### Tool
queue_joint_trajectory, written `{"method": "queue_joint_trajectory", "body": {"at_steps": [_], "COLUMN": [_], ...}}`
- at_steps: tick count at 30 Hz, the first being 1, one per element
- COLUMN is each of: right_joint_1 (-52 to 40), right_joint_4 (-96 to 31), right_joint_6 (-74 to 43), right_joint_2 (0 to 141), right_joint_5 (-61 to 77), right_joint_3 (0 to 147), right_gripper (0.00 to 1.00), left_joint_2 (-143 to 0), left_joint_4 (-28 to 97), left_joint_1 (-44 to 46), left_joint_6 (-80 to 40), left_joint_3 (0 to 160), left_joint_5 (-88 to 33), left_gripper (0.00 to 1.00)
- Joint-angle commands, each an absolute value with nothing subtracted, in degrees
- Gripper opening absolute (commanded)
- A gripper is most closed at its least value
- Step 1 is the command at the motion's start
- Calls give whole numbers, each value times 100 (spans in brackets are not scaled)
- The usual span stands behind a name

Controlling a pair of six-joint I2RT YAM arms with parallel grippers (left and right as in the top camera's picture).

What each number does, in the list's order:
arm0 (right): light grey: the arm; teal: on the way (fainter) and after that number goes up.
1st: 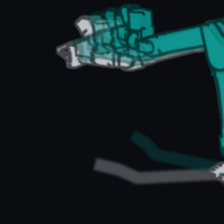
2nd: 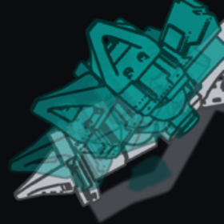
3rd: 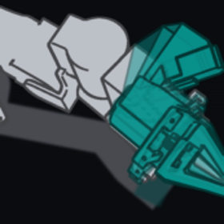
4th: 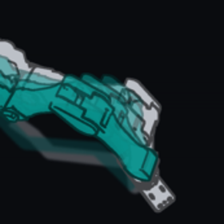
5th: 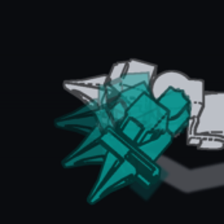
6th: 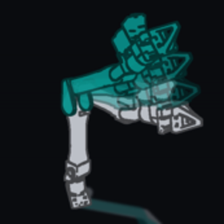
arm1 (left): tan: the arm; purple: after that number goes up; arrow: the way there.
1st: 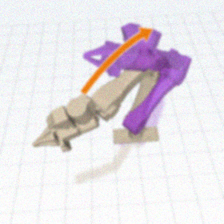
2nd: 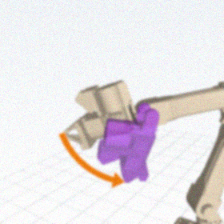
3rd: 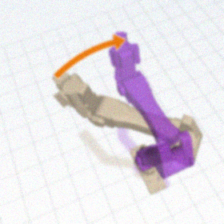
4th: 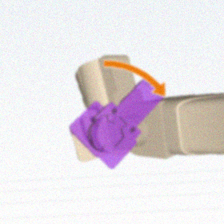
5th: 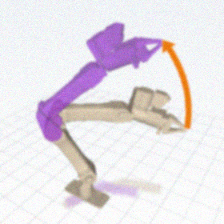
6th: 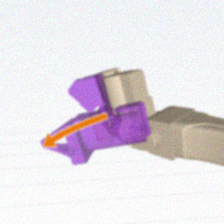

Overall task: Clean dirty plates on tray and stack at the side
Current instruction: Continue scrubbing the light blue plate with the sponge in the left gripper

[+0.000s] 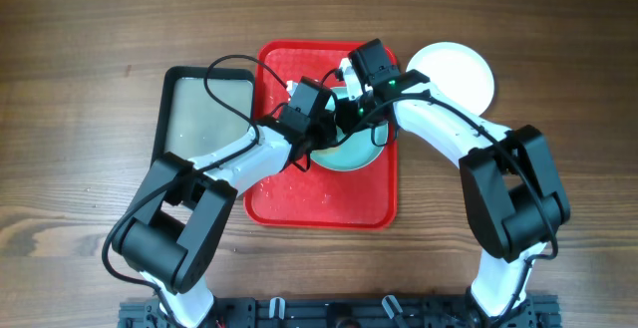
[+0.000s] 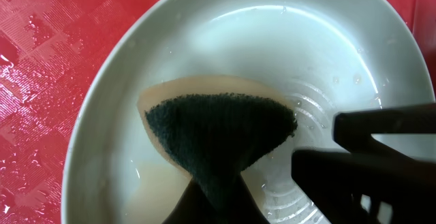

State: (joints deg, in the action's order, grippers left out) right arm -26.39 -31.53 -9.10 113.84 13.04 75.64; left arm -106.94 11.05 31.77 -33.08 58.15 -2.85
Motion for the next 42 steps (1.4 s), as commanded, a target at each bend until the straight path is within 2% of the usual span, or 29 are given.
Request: {"method": "queue_joint_trajectory", "body": {"at_steps": [1,2,4,10,15,16,18,21,25,28,31,32,34,38,42], "right_joint_1": [-2543,-2512,-2469,-2434,-2425,-2425,-2425,-2425,-2425,-2425,-2425,-2423,-2353,-2069,-1623], "right_joint_4": [-3245,-3326,-3557,-3680,-3621,-3621,-3625,-3583,-3542,-3544,-3518,-3395,-3487,-3756,-3872], "right_joint_6": [-749,-746,-744,-884,-919,-919,-917,-917,-917,-919,-915,-895,-895,-878,-768], "right_joint_2": [10971,10818,10777,10849,11432,11515,11642,11642,11642,11642,11642,11640,11574,11281,11262], "right_joint_5": [1374,1223,834,561,423,425,471,582,749,749,746,749,893,875,878], "right_joint_3": [7953,7953,7950,7710,7647,7647,7647,7649,7649,7647,7647,7660,7896,8079,8055], "right_gripper": [49,55,58,59,61,55,26,4,5,14,16,24,31,38,40], "left_joint_2": [-10921,-10921,-10921,-10921,-10921,-10921,-10921,-10921,-10921,-10921,-10921,-10921,-10921,-10921,-10921], "left_joint_4": [1175,1179,1194,1243,1243,1245,1247,1260,1262,1260,1264,1267,1326,1573,1658], "left_joint_1": [3170,3170,3170,3170,3170,3170,3170,3170,3170,3170,3170,3170,3170,3142,3079], "left_joint_6": [-3258,-3258,-3258,-3258,-3258,-3258,-3258,-3258,-3256,-3253,-3253,-3253,-3253,-3256,-3256], "left_joint_3": [5806,5806,5806,5806,5806,5806,5806,5806,5806,5806,5806,5806,5806,5806,5806], "left_joint_5": [-248,-246,-248,-246,-246,-246,-246,-246,-244,-180,-180,-180,-99,268,268], "left_gripper": [4,4,4,4,5,5,5,5,5,5,5,5,5,4,4]}}
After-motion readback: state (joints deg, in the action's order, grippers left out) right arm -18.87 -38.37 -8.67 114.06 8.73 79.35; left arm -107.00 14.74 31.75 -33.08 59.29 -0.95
